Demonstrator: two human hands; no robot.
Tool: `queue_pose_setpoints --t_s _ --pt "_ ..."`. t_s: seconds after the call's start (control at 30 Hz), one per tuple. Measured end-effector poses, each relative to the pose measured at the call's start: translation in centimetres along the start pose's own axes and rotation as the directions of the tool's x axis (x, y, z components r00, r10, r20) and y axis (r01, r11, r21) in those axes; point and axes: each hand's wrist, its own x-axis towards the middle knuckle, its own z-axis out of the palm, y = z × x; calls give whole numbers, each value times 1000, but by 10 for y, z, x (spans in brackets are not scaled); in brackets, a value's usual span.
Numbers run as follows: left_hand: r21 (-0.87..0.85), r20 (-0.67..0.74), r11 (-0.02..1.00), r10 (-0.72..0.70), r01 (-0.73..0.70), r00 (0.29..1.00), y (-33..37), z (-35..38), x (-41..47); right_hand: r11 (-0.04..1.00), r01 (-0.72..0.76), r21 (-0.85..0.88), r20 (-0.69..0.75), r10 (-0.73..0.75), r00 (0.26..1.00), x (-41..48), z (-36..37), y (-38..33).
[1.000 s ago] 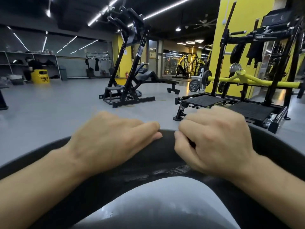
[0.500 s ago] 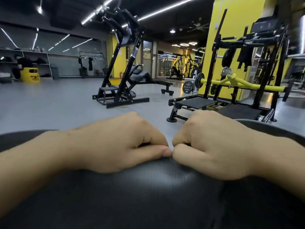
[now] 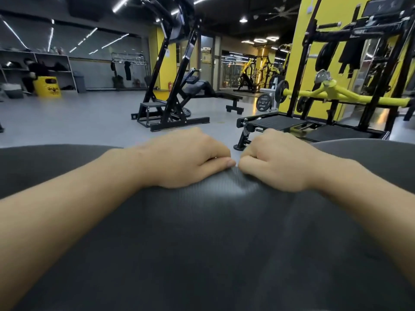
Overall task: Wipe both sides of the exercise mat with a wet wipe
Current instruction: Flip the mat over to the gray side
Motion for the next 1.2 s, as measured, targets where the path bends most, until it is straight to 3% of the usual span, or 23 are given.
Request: queue_pose_setpoints --t_s 0.1,0.23,0.33,0.43,0.63,0.8,0.93,1.2 --pt "138 -13 989 -51 52 999 -17 6 14 996 -64 57 -38 67 997 23 11 19" --pt "328 -107 938 -80 111 991 -47 27 21 991 -134 4 -139 133 981 45 37 33" --pt "396 -154 914 -34 94 987 -67 48 25 990 -130 -59 -222 114 968 54 68 42" --pt "450 -100 892 -4 49 995 -75 66 32 980 -117 -160 -305 64 950 55 97 51" --pt "458 -203 888 67 34 977 -82 82 31 983 -38 -177 -346 -26 938 44 103 57" --pt "443 -300 892 56 87 952 -66 48 21 981 0 -194 -380 -76 922 37 70 53" --pt "448 -301 881 -8 149 953 -48 30 -3 980 43 -194 -367 -113 923 29 53 42" --pt "336 -217 941 31 45 976 -14 4 -12 977 94 -193 -211 -134 968 -4 12 15"
